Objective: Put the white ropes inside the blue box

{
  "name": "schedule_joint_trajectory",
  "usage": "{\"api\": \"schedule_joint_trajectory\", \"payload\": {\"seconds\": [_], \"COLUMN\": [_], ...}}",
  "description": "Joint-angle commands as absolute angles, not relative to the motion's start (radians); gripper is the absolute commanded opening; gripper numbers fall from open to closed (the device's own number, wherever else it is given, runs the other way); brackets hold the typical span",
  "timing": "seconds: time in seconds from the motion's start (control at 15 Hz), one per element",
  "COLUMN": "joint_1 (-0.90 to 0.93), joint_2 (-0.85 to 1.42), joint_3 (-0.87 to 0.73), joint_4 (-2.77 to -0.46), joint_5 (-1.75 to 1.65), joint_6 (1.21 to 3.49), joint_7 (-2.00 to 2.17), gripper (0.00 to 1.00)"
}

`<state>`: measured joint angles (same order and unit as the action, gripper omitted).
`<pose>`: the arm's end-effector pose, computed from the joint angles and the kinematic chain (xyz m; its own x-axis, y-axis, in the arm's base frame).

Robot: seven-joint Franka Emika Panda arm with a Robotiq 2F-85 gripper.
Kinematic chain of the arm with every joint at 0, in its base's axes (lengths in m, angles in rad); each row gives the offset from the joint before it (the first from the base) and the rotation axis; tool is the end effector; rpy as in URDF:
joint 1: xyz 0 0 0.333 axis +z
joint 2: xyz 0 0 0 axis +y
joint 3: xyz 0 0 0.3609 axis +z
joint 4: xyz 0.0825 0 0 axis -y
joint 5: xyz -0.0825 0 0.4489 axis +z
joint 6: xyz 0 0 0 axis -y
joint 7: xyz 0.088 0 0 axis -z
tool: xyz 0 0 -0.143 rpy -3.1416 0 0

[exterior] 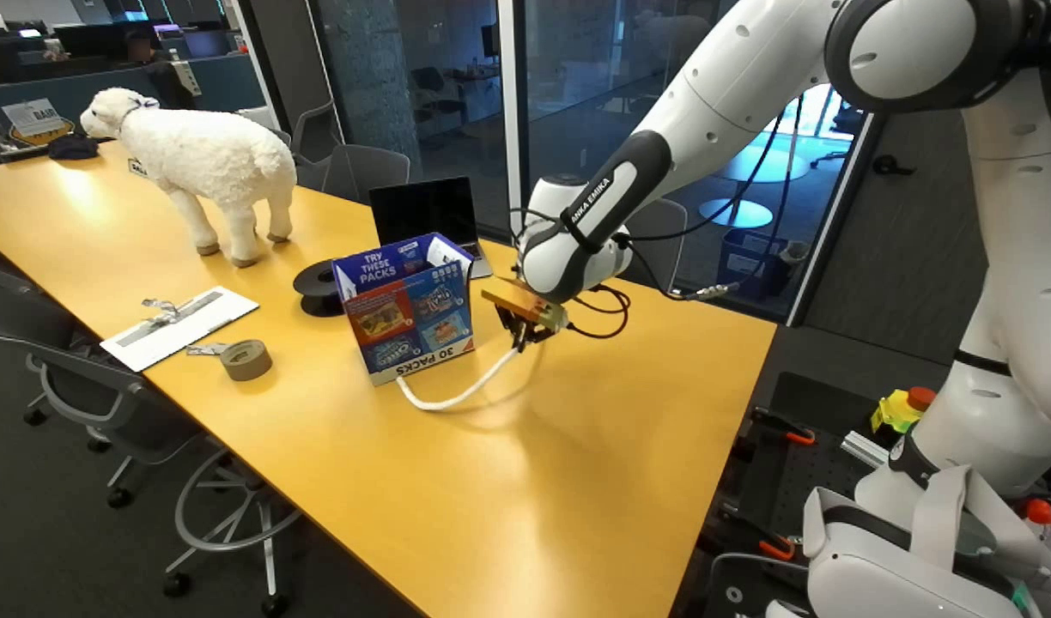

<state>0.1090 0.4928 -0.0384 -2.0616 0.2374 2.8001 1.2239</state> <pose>0.6791 0.0398 0.1665 0.2121 -0.9769 -0.0268 -0.9458 -0.1983 -0.2573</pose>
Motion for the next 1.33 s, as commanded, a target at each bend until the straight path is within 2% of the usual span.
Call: {"api": "schedule_joint_trajectory", "payload": {"seconds": [0.0,0.2,0.87,1.27], "joint_1": [0.123,0.117,0.135,0.163], "joint_2": [0.469,0.470,0.552,0.635], "joint_3": [-0.061,-0.064,-0.073,-0.075], "joint_4": [-1.922,-1.774,-1.187,-0.910], "joint_5": [0.215,0.190,0.049,-0.024], "joint_6": [2.785,2.737,2.351,2.231], "joint_7": [1.211,1.201,1.218,1.235], "gripper": [0.10,0.09,0.09,0.08]}}
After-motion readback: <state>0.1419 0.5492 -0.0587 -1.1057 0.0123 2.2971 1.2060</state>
